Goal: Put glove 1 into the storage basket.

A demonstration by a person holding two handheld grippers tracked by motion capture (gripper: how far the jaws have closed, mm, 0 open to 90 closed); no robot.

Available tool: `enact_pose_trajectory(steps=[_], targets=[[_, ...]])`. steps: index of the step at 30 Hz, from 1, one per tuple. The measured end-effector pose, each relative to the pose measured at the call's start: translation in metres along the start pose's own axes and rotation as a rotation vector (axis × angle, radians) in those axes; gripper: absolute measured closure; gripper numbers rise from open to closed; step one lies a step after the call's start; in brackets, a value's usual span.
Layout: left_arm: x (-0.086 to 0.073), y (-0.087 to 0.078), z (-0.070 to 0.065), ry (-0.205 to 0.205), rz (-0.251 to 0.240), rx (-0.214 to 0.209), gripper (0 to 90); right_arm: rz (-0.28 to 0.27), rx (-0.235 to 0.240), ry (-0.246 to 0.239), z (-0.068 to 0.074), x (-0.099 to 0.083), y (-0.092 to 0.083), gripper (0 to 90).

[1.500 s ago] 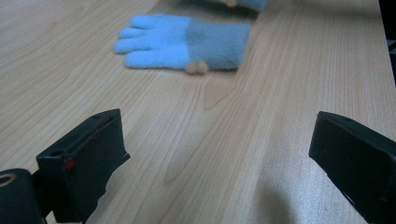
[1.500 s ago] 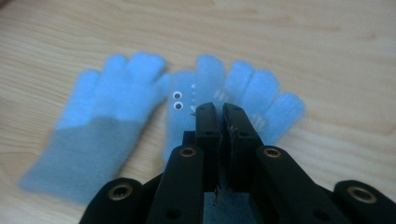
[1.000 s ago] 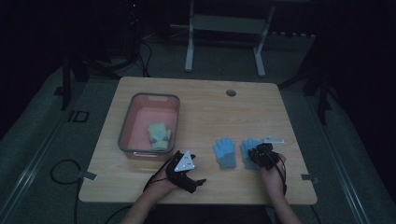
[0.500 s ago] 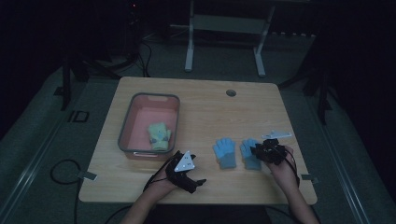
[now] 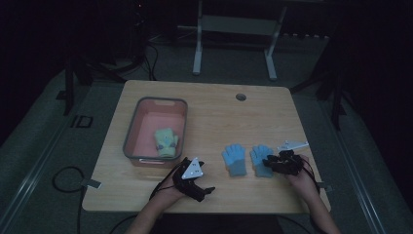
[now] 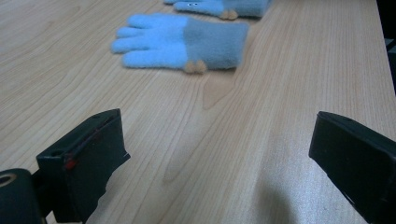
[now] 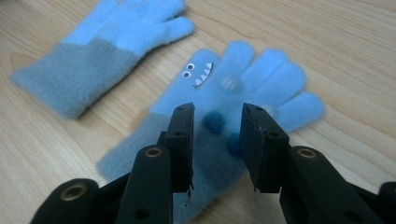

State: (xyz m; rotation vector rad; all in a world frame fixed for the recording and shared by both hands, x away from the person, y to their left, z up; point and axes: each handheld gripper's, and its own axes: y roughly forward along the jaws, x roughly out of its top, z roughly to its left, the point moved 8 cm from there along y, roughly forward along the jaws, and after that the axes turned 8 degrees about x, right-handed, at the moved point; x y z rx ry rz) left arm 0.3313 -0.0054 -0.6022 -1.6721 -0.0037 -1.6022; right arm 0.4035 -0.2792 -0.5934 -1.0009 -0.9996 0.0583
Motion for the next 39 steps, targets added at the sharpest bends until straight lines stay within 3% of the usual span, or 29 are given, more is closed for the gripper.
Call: enact_pose_trajectory(steps=[4, 5, 6, 7, 11, 18, 19, 24, 25, 27, 30, 31, 33, 39], targets=[[0.000, 0.000, -0.001, 0.003, -0.002, 0.001, 3.5, 0.017, -0.029, -0.021, -0.001, -0.006, 0.008, 66.5], [0.000, 0.000, -0.001, 0.003, -0.001, 0.001, 3.5, 0.017, -0.040, -0.017, 0.000, -0.007, 0.008, 72.8], [0.000, 0.000, -0.001, 0.003, -0.001, 0.001, 3.5, 0.017, -0.040, -0.017, 0.000, -0.007, 0.008, 72.8], [0.000, 0.000, -0.001, 0.003, -0.001, 0.001, 3.5, 0.029, -0.060, -0.003, 0.000, -0.007, 0.007, 80.8], [0.000, 0.000, -0.001, 0.004, -0.002, -0.001, 3.5, 0.030, -0.083, 0.038, 0.000, -0.004, 0.007, 84.0], [0.000, 0.000, -0.001, 0.001, -0.001, -0.003, 3.5, -0.007, -0.086, 0.023, 0.008, 0.016, -0.003, 85.2], [0.000, 0.000, -0.001, 0.002, 0.000, 0.000, 3.5, -0.023, -0.074, -0.002, 0.014, 0.025, -0.008, 85.3], [0.000, 0.000, -0.001, 0.001, 0.002, -0.003, 3.5, -0.070, -0.039, -0.031, 0.029, 0.046, -0.015, 85.3], [0.000, 0.000, 0.000, 0.001, 0.002, -0.003, 3.5, -0.095, 0.006, -0.046, 0.039, 0.057, -0.016, 85.3], [0.000, 0.000, -0.001, 0.001, 0.001, -0.003, 3.5, -0.103, 0.033, -0.063, 0.046, 0.064, -0.015, 85.3], [0.000, 0.000, -0.001, 0.002, -0.001, -0.002, 3.5, -0.104, 0.066, -0.088, 0.054, 0.070, -0.013, 85.3], [0.000, 0.000, -0.001, 0.003, -0.001, -0.003, 3.5, -0.087, 0.108, -0.111, 0.062, 0.073, -0.008, 85.3], [0.000, 0.000, -0.001, 0.004, -0.001, -0.003, 3.5, -0.071, 0.129, -0.128, 0.067, 0.074, -0.003, 85.3], [0.000, 0.000, -0.001, 0.007, -0.001, 0.002, 3.5, -0.045, 0.197, -0.148, 0.073, 0.074, 0.010, 85.2]])
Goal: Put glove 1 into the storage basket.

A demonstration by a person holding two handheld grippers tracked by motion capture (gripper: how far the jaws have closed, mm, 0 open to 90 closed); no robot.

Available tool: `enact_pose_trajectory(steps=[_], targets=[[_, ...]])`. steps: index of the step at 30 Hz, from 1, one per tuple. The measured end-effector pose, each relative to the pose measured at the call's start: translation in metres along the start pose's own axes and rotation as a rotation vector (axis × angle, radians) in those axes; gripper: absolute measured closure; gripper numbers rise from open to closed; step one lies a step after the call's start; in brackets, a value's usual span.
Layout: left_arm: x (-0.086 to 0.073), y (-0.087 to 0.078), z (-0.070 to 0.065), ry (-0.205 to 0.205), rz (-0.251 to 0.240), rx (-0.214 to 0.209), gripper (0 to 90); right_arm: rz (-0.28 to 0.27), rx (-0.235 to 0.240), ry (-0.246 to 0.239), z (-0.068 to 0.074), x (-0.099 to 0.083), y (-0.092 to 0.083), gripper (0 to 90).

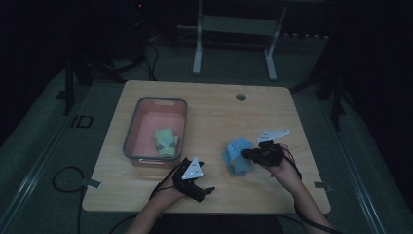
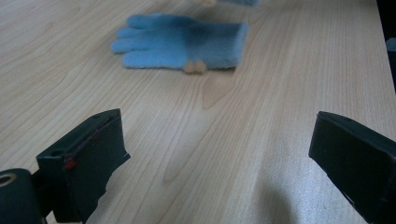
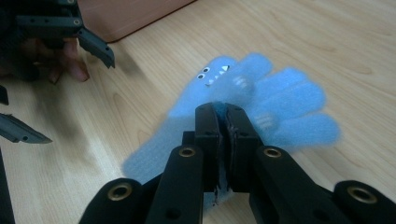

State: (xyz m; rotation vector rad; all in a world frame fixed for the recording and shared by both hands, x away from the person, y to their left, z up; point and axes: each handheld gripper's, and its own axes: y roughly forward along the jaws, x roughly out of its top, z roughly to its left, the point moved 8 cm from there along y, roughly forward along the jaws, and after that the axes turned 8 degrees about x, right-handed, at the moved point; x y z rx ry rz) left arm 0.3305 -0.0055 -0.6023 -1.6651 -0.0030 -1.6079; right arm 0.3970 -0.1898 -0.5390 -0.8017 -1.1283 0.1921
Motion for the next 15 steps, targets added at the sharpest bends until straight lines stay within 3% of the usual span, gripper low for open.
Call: enact_pose_trajectory(steps=[6, 11, 12, 15], targets=[[0.000, 0.000, 0.001, 0.004, 0.001, 0.010, 3.5, 0.045, 0.056, 0.008, -0.003, -0.010, 0.018, 85.1], [0.000, 0.000, 0.001, 0.008, 0.003, 0.014, 3.5, 0.077, 0.061, 0.009, -0.006, -0.016, 0.028, 84.7], [0.001, 0.000, 0.001, 0.029, -0.009, 0.029, 3.4, 0.089, 0.062, 0.012, -0.009, -0.018, 0.032, 84.6], [0.001, 0.001, 0.001, 0.034, -0.006, 0.023, 3.4, 0.101, 0.062, 0.019, -0.011, -0.020, 0.036, 84.3]])
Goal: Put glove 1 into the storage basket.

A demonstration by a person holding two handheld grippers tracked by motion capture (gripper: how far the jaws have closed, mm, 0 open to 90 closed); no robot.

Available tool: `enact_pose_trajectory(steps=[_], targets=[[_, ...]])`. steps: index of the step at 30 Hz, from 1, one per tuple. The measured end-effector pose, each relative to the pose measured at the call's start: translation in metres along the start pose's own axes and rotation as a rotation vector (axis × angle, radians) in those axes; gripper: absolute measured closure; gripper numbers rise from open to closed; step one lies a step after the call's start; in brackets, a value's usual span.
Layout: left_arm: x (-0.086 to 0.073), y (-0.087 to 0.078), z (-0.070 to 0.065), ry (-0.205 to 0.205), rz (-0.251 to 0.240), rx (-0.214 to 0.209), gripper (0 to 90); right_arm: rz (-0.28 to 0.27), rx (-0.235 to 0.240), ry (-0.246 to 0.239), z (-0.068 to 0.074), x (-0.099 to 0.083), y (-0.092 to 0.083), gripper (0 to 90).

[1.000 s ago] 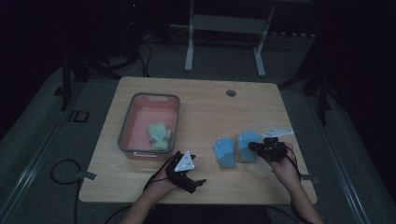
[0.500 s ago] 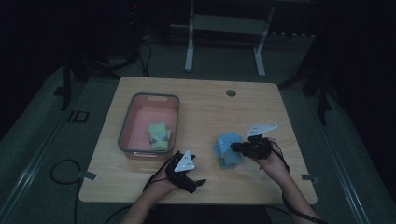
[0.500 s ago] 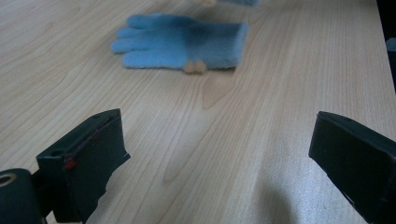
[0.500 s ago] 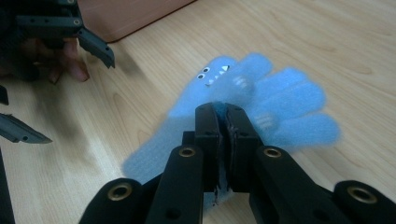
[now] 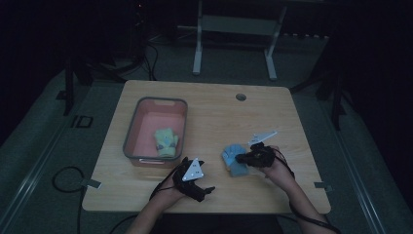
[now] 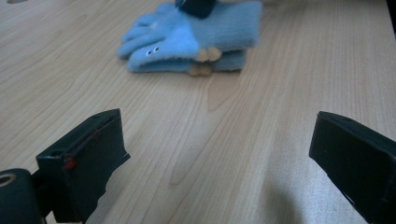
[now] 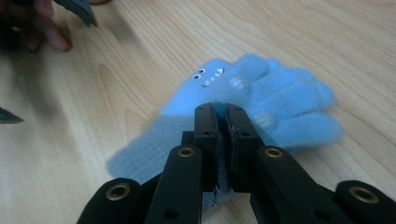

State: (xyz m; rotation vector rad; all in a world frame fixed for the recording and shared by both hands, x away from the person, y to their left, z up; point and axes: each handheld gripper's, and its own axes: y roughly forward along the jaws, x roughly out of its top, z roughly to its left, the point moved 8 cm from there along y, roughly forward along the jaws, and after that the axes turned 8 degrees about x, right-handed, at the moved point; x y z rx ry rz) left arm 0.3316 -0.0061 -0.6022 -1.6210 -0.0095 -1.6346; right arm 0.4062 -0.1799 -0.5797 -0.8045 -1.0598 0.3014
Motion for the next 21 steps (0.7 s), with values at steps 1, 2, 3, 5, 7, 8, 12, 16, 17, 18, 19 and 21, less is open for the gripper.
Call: enact_pose_trajectory(steps=[1, 2, 3, 5, 7, 8, 12, 16, 17, 18, 19, 21], targets=[[0.000, 0.000, 0.000, 0.000, 0.005, 0.002, 3.3, 0.007, -0.004, 0.005, -0.002, -0.002, 0.003, 83.7], [0.000, 0.000, 0.000, 0.000, 0.005, 0.002, 3.4, 0.010, -0.009, 0.006, -0.003, -0.003, 0.004, 83.5], [0.000, 0.001, 0.001, -0.017, 0.008, -0.001, 3.3, 0.014, -0.015, 0.003, -0.004, -0.004, 0.005, 83.0], [0.001, 0.000, 0.001, -0.035, -0.003, -0.009, 3.3, 0.014, -0.013, 0.014, -0.005, -0.006, 0.007, 81.7], [0.001, 0.000, 0.001, -0.034, 0.003, 0.002, 3.3, 0.012, -0.014, 0.020, -0.004, -0.006, 0.006, 79.1], [0.001, 0.000, 0.001, -0.034, 0.003, 0.002, 3.3, 0.012, -0.014, 0.020, -0.004, -0.006, 0.006, 79.1], [0.002, 0.000, 0.000, -0.030, 0.014, 0.024, 3.4, -0.016, -0.030, 0.017, -0.001, -0.002, -0.003, 68.9], [0.004, 0.000, -0.001, -0.016, 0.011, 0.045, 3.4, -0.044, -0.034, 0.009, 0.002, 0.001, -0.011, 54.2], [0.005, 0.000, -0.002, -0.019, 0.006, 0.036, 3.4, -0.061, -0.041, 0.008, 0.003, 0.003, -0.014, 44.2], [0.006, 0.001, -0.003, -0.022, 0.008, 0.035, 3.4, -0.067, -0.044, 0.014, 0.002, 0.003, -0.016, 40.4], [0.007, 0.000, -0.003, -0.031, 0.010, 0.026, 3.4, -0.071, -0.038, 0.017, 0.002, 0.003, -0.017, 34.8], [0.007, 0.000, -0.003, -0.052, 0.016, 0.020, 3.4, -0.079, -0.036, 0.017, 0.000, 0.002, -0.019, 27.4]])
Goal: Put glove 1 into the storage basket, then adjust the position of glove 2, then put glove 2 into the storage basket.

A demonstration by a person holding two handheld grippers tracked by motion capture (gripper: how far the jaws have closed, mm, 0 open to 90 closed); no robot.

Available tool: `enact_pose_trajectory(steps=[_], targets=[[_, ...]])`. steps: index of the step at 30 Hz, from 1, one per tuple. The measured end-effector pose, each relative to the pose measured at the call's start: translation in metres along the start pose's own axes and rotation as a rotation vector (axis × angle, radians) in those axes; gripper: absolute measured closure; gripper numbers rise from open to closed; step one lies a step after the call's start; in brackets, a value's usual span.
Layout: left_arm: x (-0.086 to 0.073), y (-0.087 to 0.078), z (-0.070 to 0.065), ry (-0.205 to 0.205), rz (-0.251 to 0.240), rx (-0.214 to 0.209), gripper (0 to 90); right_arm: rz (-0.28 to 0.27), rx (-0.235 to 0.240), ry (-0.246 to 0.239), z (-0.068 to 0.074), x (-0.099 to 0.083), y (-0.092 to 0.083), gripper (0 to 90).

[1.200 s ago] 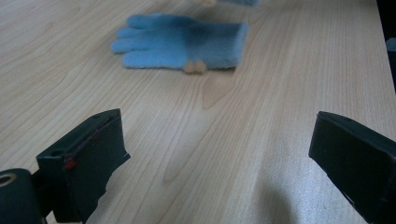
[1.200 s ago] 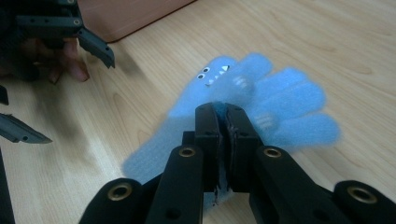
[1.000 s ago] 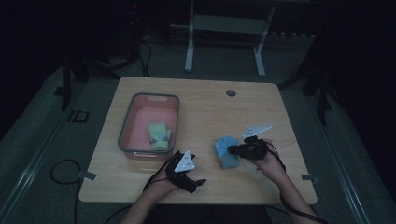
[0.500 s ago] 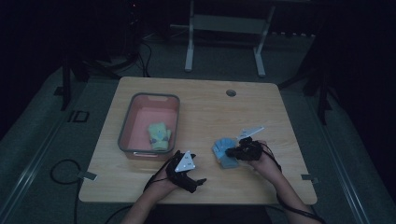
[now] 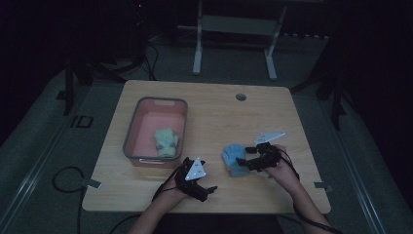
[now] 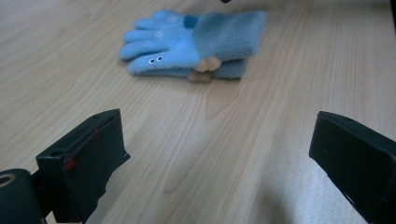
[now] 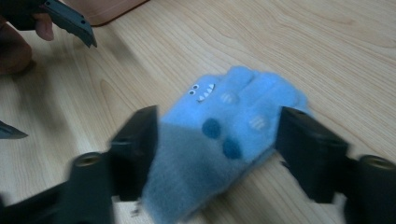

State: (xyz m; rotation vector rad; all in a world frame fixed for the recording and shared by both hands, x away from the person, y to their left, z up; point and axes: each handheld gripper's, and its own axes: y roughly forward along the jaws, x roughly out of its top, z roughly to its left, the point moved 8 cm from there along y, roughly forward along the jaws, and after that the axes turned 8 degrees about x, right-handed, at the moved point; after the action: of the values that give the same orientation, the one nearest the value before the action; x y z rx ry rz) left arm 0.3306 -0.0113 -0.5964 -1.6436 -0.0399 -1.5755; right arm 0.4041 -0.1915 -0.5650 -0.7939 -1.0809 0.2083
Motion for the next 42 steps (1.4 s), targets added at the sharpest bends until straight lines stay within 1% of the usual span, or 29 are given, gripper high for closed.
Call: enact_pose_trajectory(steps=[1, 2, 3, 4, 7, 8, 9, 10, 11, 13, 16, 17, 18, 19, 20, 21, 23, 28, 30, 31, 32, 33, 35, 36, 37, 38, 40, 41, 42], targets=[[0.000, 0.000, 0.000, 0.000, 0.000, 0.000, 3.5, 0.000, 0.000, 0.000, 0.000, 0.000, 0.000, 27.4], [0.000, -0.001, 0.001, -0.010, 0.007, 0.000, 3.6, -0.022, 0.000, 0.024, -0.002, 0.000, -0.003, 25.2], [0.000, -0.001, 0.001, -0.010, 0.007, 0.000, 3.9, -0.022, 0.000, 0.024, -0.002, 0.000, -0.003, 25.2], [0.001, -0.001, 0.001, -0.025, 0.011, -0.010, 4.0, -0.041, -0.001, 0.036, -0.004, 0.000, -0.007, 20.9], [0.001, -0.001, 0.000, -0.031, 0.020, -0.013, 4.4, -0.046, -0.013, 0.036, -0.007, -0.001, -0.010, 19.9], [0.002, 0.001, -0.002, -0.021, 0.032, -0.014, 4.7, -0.060, -0.020, 0.033, -0.009, -0.001, -0.014, 18.0], [0.002, 0.001, -0.002, -0.021, 0.032, -0.014, 4.7, -0.060, -0.020, 0.033, -0.009, -0.001, -0.014, 18.0], [0.003, 0.003, -0.004, -0.023, 0.036, -0.024, 4.7, -0.078, -0.027, 0.033, -0.010, -0.001, -0.019, 18.0], [0.003, 0.003, -0.004, -0.023, 0.036, -0.024, 4.7, -0.078, -0.027, 0.033, -0.010, -0.001, -0.019, 18.0], [0.004, 0.005, -0.006, -0.016, 0.037, -0.025, 4.7, -0.084, -0.051, 0.031, -0.012, -0.002, -0.024, 18.7], [0.006, 0.006, -0.006, -0.010, 0.032, -0.024, 4.7, -0.092, -0.055, 0.025, -0.013, -0.003, -0.026, 19.4], [0.006, 0.005, -0.006, -0.010, 0.029, -0.020, 4.7, -0.095, -0.060, 0.020, -0.013, -0.003, -0.027, 19.4], [0.005, 0.004, -0.005, -0.021, 0.024, -0.024, 4.7, -0.111, -0.059, 0.015, -0.014, -0.003, -0.029, 19.4], [0.005, 0.004, -0.005, -0.021, 0.024, -0.024, 4.7, -0.111, -0.059, 0.015, -0.014, -0.003, -0.029, 19.4], [0.004, 0.003, -0.004, -0.024, 0.023, -0.021, 4.7, -0.132, -0.058, 0.012, -0.015, -0.002, -0.029, 19.4], [0.004, 0.003, -0.004, -0.024, 0.023, -0.021, 4.7, -0.132, -0.058, 0.012, -0.015, -0.002, -0.029, 19.4], [0.004, 0.003, -0.003, -0.030, 0.023, -0.021, 4.7, -0.147, -0.065, -0.002, -0.016, 0.000, -0.029, 18.9], [0.003, 0.004, -0.005, -0.017, 0.036, -0.028, 4.7, -0.173, -0.074, -0.011, -0.019, 0.000, -0.028, 16.4], [0.003, 0.004, -0.006, -0.016, 0.036, -0.030, 4.7, -0.179, -0.074, -0.006, -0.019, 0.000, -0.028, 16.2], [0.003, 0.004, -0.007, -0.015, 0.037, -0.032, 4.7, -0.190, -0.068, -0.005, -0.019, 0.000, -0.029, 15.1], [0.004, 0.004, -0.008, -0.012, 0.041, -0.036, 4.7, -0.194, -0.073, 0.006, -0.019, -0.002, -0.030, 15.0], [0.004, 0.004, -0.009, -0.011, 0.039, -0.041, 4.7, -0.190, -0.072, 0.012, -0.019, -0.003, -0.030, 15.0], [0.005, 0.004, -0.012, -0.015, 0.044, -0.060, 4.7, -0.200, -0.066, 0.042, -0.021, -0.003, -0.033, 14.9], [0.006, 0.005, -0.013, -0.011, 0.045, -0.068, 4.7, -0.206, -0.054, 0.056, -0.020, -0.002, -0.035, 14.7], [0.007, 0.005, -0.014, 0.003, 0.050, -0.062, 4.7, -0.209, -0.052, 0.065, -0.021, -0.002, -0.036, 13.5], [0.008, 0.006, -0.015, 0.008, 0.054, -0.067, 4.7, -0.206, -0.065, 0.068, -0.021, -0.002, -0.038, 13.3], [0.011, 0.007, -0.018, 0.012, 0.046, -0.081, 4.7, -0.195, -0.071, 0.069, -0.021, -0.001, -0.039, 10.8], [0.012, 0.007, -0.019, 0.018, 0.046, -0.088, 4.7, -0.196, -0.067, 0.071, -0.020, -0.001, -0.039, 10.8], [0.014, 0.007, -0.020, 0.031, 0.046, -0.086, 4.7, -0.191, -0.052, 0.072, -0.019, -0.001, -0.040, 10.8]])
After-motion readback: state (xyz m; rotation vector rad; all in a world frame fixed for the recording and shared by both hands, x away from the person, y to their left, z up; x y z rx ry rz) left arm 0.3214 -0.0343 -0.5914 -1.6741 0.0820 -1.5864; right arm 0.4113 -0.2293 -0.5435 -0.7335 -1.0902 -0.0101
